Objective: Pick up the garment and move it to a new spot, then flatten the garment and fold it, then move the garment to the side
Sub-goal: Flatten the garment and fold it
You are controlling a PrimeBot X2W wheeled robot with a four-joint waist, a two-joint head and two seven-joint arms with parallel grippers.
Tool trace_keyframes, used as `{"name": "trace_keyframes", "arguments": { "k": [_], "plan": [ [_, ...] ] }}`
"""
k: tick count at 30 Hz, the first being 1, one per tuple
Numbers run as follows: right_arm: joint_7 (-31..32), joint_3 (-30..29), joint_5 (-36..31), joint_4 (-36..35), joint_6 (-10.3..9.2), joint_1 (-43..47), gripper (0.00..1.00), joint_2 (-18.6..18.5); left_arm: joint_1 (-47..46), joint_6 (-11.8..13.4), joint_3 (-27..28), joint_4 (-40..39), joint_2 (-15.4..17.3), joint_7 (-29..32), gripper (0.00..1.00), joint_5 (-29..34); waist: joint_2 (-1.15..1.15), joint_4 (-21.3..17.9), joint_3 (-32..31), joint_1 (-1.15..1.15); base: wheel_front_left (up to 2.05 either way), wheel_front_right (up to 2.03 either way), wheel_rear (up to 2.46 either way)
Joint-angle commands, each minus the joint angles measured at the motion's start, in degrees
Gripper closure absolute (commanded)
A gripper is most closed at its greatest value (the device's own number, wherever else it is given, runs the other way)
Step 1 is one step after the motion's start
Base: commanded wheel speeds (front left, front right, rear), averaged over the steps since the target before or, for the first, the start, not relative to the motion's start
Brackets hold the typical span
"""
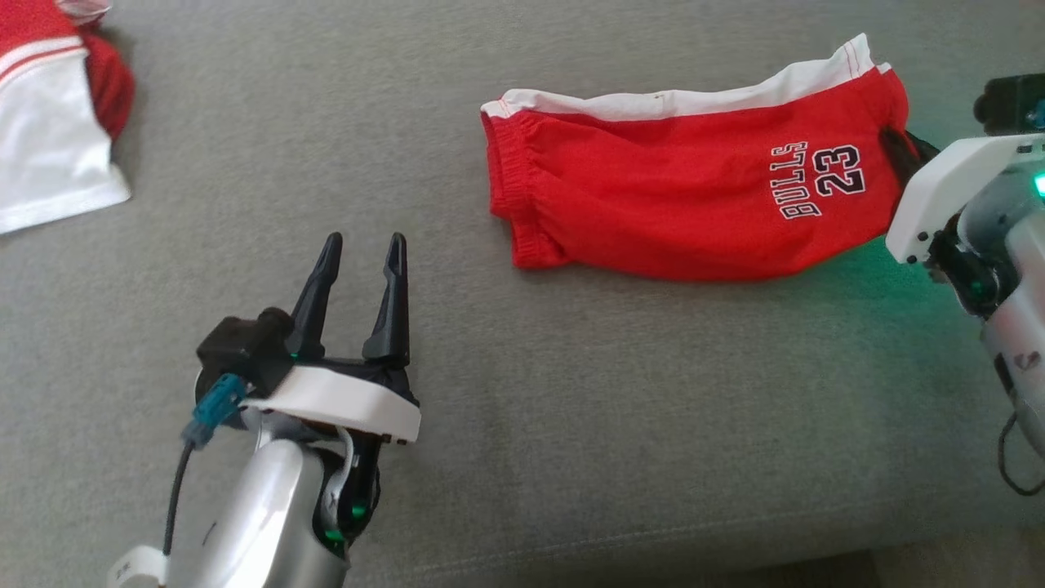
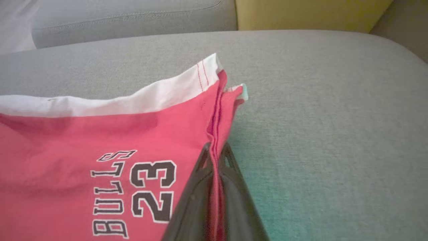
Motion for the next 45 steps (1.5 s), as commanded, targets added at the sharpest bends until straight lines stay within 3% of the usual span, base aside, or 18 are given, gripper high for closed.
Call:
{"name": "trace_keyframes", "arguments": {
  "k": [1, 11, 21, 29, 36, 37, 40, 45],
  "plan": [
    [-1.2, 0.4, 0.9, -1.7, 0.37, 0.3, 1.00, -0.7, -0.7, 0.0, 1.5, -1.5, 0.4, -0.7, 0.00, 0.7, 0.00, -1.0, -0.5, 0.00, 0.00, 0.00, 0.00],
    [-4.2, 5.0, 2.6, -9.9, 0.37, 1.3, 1.00, 2.5, 0.1, -0.4, 1.6, -0.7, 0.4, -0.7, 0.00, 0.2, 0.00, 0.6, -2.8, 0.00, 0.00, 0.00, 0.00],
    [-5.4, 7.5, 5.9, -17.9, 0.37, 3.4, 1.00, 8.9, 1.2, -0.5, 2.3, -1.2, 0.3, -0.7, 0.00, -0.3, 0.00, 4.2, -5.0, 0.00, 0.00, 0.00, 0.00],
    [-4.9, 8.3, 7.3, -16.2, 0.37, 4.3, 1.00, 14.7, 1.2, -0.4, 2.1, -1.3, 0.1, -0.7, 0.00, -0.8, 0.00, 7.8, -4.5, 0.00, 0.00, 0.00, 0.00],
    [-5.5, 9.4, 7.6, -11.5, 0.37, 4.2, 1.00, 17.5, 0.9, -0.4, 2.0, -1.3, -0.1, -0.7, 0.00, -1.1, 0.00, 9.5, -4.0, 0.00, 0.00, 0.00, 0.00],
    [-6.2, 9.6, 7.7, -10.5, 0.37, 4.0, 0.90, 18.0, 0.9, -0.3, 2.0, -1.3, -0.1, -0.7, 0.00, -1.2, 0.00, 9.5, -4.0, 0.00, 0.00, 0.00, 0.00],
    [-7.1, 10.3, 8.8, -10.3, 0.37, 4.0, 0.00, 18.7, 1.0, -0.3, 2.1, -1.2, -0.2, -0.7, 0.00, -1.4, 0.00, 9.2, -3.9, 0.00, 0.00, 0.00, 0.00],
    [-9.6, 11.7, 9.4, -11.1, 0.37, 4.0, 0.00, 18.4, 1.1, -0.4, 1.9, -1.0, -0.2, -0.7, 0.00, -1.6, 0.00, 7.9, -4.2, 0.00, 0.00, 0.00, 0.00]
  ]
}}
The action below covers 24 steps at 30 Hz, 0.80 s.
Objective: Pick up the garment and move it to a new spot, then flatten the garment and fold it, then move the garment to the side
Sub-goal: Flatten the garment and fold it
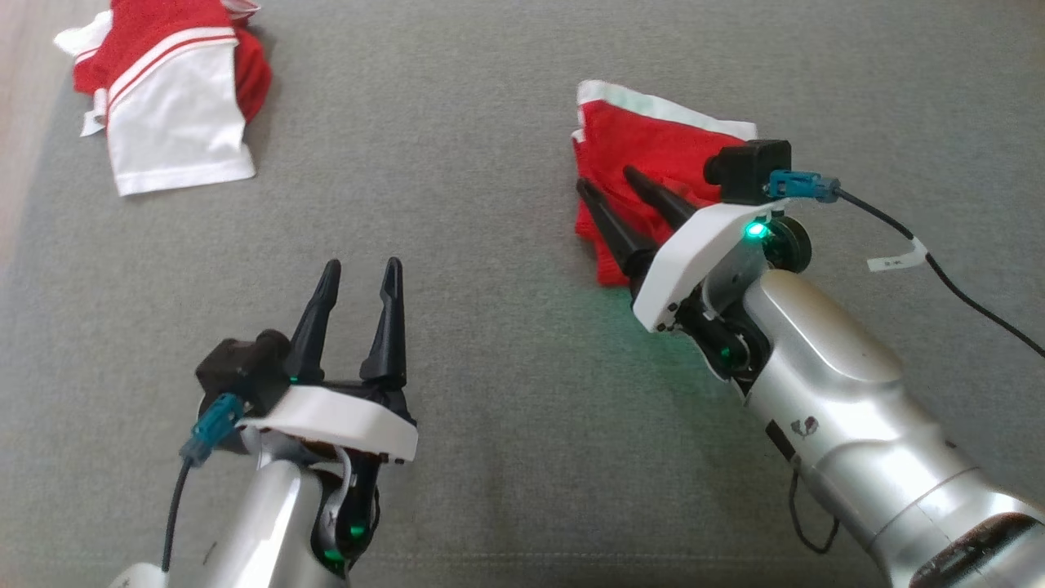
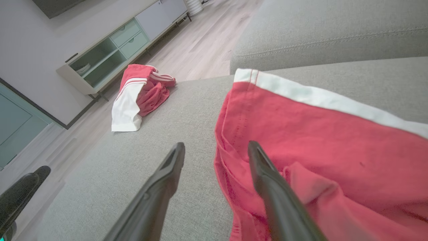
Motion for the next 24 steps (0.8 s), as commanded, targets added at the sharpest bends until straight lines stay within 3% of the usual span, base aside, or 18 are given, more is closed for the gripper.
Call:
{"name": "trace_keyframes", "arguments": {
  "k": [1, 10, 17, 18, 19, 23, 24],
  "plan": [
    [-1.2, 0.6, 0.5, -2.3, 0.37, -0.5, 0.00, 0.6, -1.2, -0.3, 1.4, -1.6, 0.1, -0.7, 0.00, -0.2, 0.00, -0.6, -0.2, 0.00, 0.00, 0.00, 0.00],
    [-6.2, -1.3, 1.1, -6.8, 0.37, -0.1, 0.00, -3.9, -0.8, -0.2, -0.3, -1.5, 0.1, -0.7, 0.00, -0.8, 0.00, -2.7, -0.7, 0.00, 0.00, 0.00, 0.00],
    [-7.4, -4.1, -2.2, -5.4, 0.37, -0.2, 0.00, -8.5, -0.9, 0.0, -1.1, -1.6, 0.1, -0.7, 0.00, -1.1, 0.00, -2.7, -0.5, 0.00, 0.00, 0.00, 0.00],
    [-7.3, -4.1, -3.2, -4.8, 0.37, -0.3, 0.20, -9.1, -0.9, 0.0, -1.2, -1.6, 0.1, -0.7, 0.00, -1.1, 0.00, -2.6, -0.3, 0.00, 0.00, 0.00, 0.00],
    [-7.0, -3.9, -4.2, -4.2, 0.37, -0.4, 0.51, -9.7, -1.0, 0.0, -1.3, -1.7, 0.1, -0.7, 0.00, -1.2, 0.00, -2.5, -0.2, 0.00, 0.00, 0.00, 0.00],
    [-4.6, -0.9, -7.4, -2.1, 0.37, -0.7, 1.00, -11.1, -1.4, 0.1, -1.7, -1.7, 0.1, -0.7, 0.00, -1.3, 0.00, -2.0, 0.3, 0.00, 0.00, 0.00, 0.00],
    [-4.1, 0.1, -7.9, -1.8, 0.37, -0.9, 1.00, -11.4, -1.5, 0.1, -1.7, -1.7, 0.1, -0.7, 0.00, -1.4, 0.00, -1.9, 0.4, 0.00, 0.00, 0.00, 0.00]
  ]
}}
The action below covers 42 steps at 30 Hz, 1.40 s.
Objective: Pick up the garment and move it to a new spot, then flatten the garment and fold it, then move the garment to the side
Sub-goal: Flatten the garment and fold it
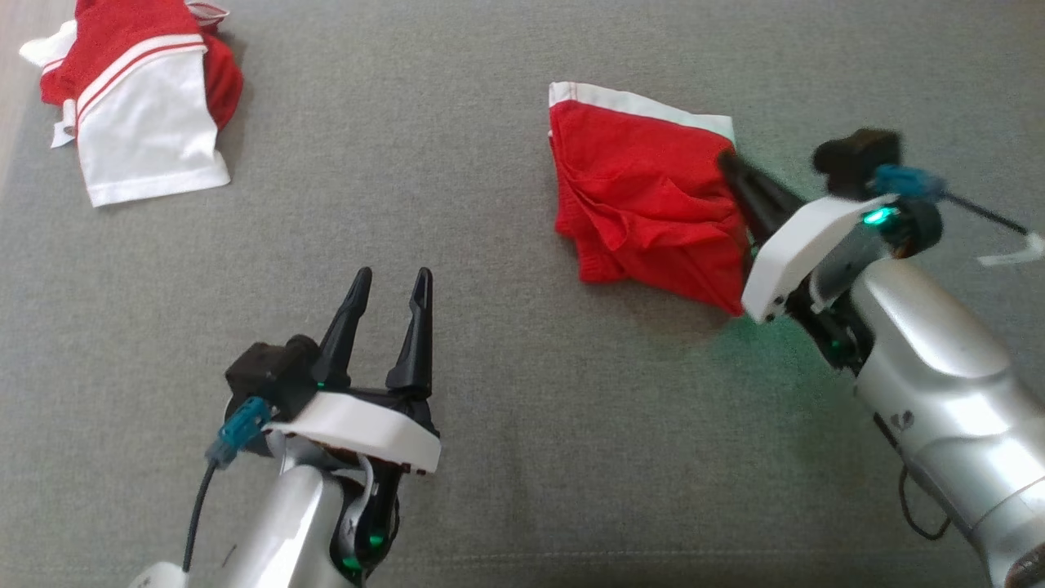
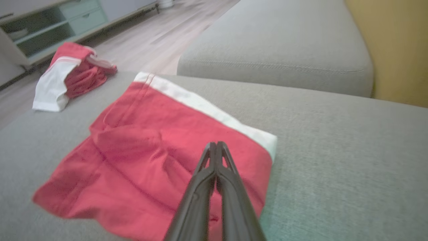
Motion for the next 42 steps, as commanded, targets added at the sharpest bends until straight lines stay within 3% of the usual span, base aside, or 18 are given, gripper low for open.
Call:
{"name": "trace_keyframes", "arguments": {
  "k": [1, 8, 20, 28, 42],
  "plan": [
    [0.6, 1.4, -0.7, -1.2, 0.37, -1.1, 1.00, -0.6, -1.6, 0.0, 1.7, -1.7, 0.1, -0.7, 0.00, -0.4, 0.00, 0.3, 0.2, 0.00, 0.00, 0.00, 0.00],
    [3.8, 8.8, 0.9, -1.3, 0.37, -2.8, 1.00, -2.1, -1.8, 0.0, 1.5, -1.5, 0.1, -0.7, 0.00, -0.5, 0.00, 1.4, 0.6, 0.00, 0.00, 0.00, 0.00],
    [3.9, 24.0, 11.2, -10.0, 0.37, -2.9, 1.00, -5.1, -1.2, 0.1, 1.7, -1.1, 0.1, -0.7, 0.00, -0.8, 0.00, 1.8, -0.5, 0.00, 0.00, 0.00, 0.00],
    [0.8, 28.3, 14.7, -5.5, 0.37, -2.4, 1.00, -1.6, -1.0, 0.3, 2.3, -1.2, 0.1, -0.7, 0.00, -0.7, 0.00, 1.8, -0.8, 0.00, 0.00, 0.00, 0.00],
    [-7.8, 30.5, 19.0, -0.2, 0.37, -3.2, 1.00, 3.6, -0.7, 0.7, 4.2, -1.6, 0.1, -0.7, 0.00, -0.3, 0.00, 1.1, -1.6, 0.00, 0.00, 0.00, 0.00]
  ]
}}
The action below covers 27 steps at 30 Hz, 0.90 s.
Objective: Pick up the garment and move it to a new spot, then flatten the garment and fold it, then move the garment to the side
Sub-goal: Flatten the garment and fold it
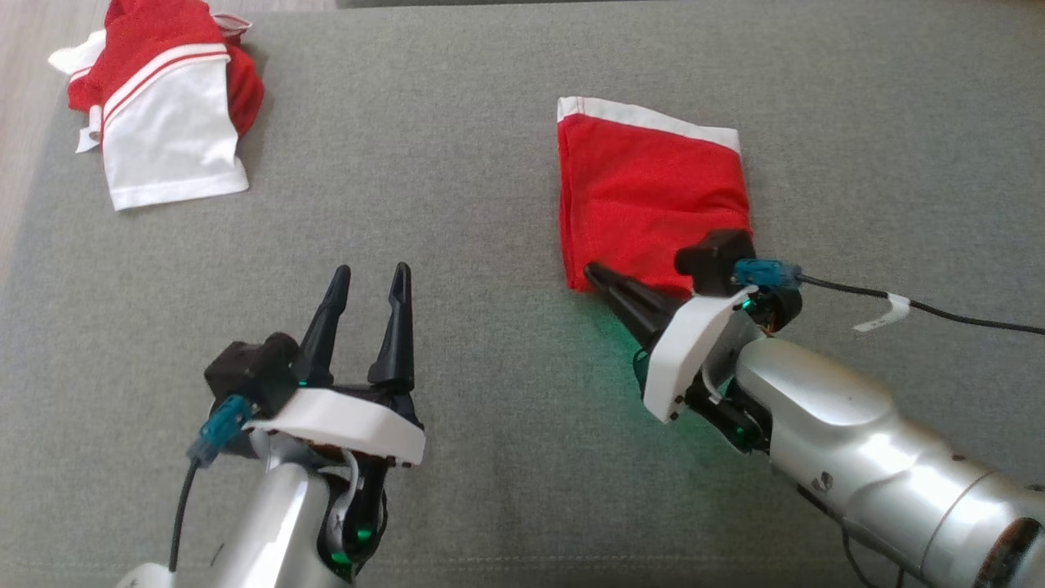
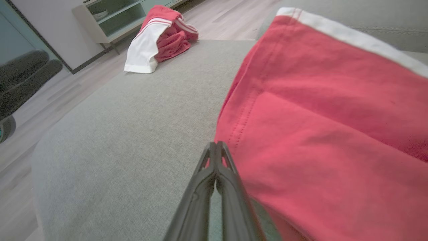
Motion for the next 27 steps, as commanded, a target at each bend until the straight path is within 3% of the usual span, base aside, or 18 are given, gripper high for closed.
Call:
{"name": "trace_keyframes", "arguments": {
  "k": [1, 3, 5, 6, 8, 17, 18, 21, 27],
  "plan": [
    [-1.2, -0.5, 0.4, -0.6, 0.37, -0.8, 1.00, 0.5, -0.7, 0.2, 2.3, -1.8, 0.1, -0.7, 0.00, 0.2, 0.00, -0.2, -0.2, 0.00, 0.00, 0.00, 0.00],
    [-2.8, -1.1, 0.4, -0.1, 0.37, -0.9, 1.00, 0.5, -0.5, 0.2, 2.6, -1.9, 0.1, -0.7, 0.00, 0.2, 0.00, -0.5, -0.8, 0.00, 0.00, 0.00, 0.00],
    [-4.1, -2.5, 0.2, 0.4, 0.37, -0.8, 0.80, 0.5, -0.4, 0.3, 2.9, -2.1, 0.1, -0.7, 0.00, 0.3, 0.00, -0.8, -1.3, 0.00, 0.00, 0.00, 0.00],
    [-4.6, -3.6, -0.1, 0.5, 0.37, -0.7, 0.62, 0.4, -0.3, 0.4, 3.1, -2.2, 0.1, -0.7, 0.00, 0.4, 0.00, -1.1, -1.5, 0.00, 0.00, 0.00, 0.00],
    [-5.0, -6.4, -0.9, 0.6, 0.37, -0.3, 0.00, 0.3, -0.2, 0.4, 3.5, -2.4, 0.1, -0.7, 0.00, 0.6, 0.00, -1.5, -2.2, 0.00, 0.00, 0.00, 0.00],
    [-5.1, -31.8, -15.9, -6.2, 0.37, 9.1, 0.00, 0.2, 1.0, 0.7, 5.2, -2.6, 0.1, -0.7, 0.00, 1.9, 0.00, -3.0, -4.9, 0.00, 0.00, 0.00, 0.00],
    [-5.1, -37.7, -20.3, -7.4, 0.37, 12.4, 0.00, 0.8, 1.3, 1.0, 5.5, -2.6, 0.1, -0.7, 0.00, 2.6, 0.00, -3.1, -5.6, 0.00, 0.00, 0.00, 0.00],
    [-5.1, -46.4, -26.8, -9.8, 0.37, 17.7, 0.00, 2.9, 2.1, 1.1, 5.8, -2.7, 0.1, -0.7, 0.00, 4.3, 0.00, -3.2, -6.6, 0.00, 0.00, 0.00, 0.00],
    [-5.1, -57.5, -38.2, -16.7, 0.37, 27.3, 0.00, 8.1, 4.6, 0.9, 6.6, -3.0, 0.1, -0.7, 0.00, 5.8, 0.00, -3.1, -8.5, 0.00, 0.00, 0.00, 0.00]
  ]
}}
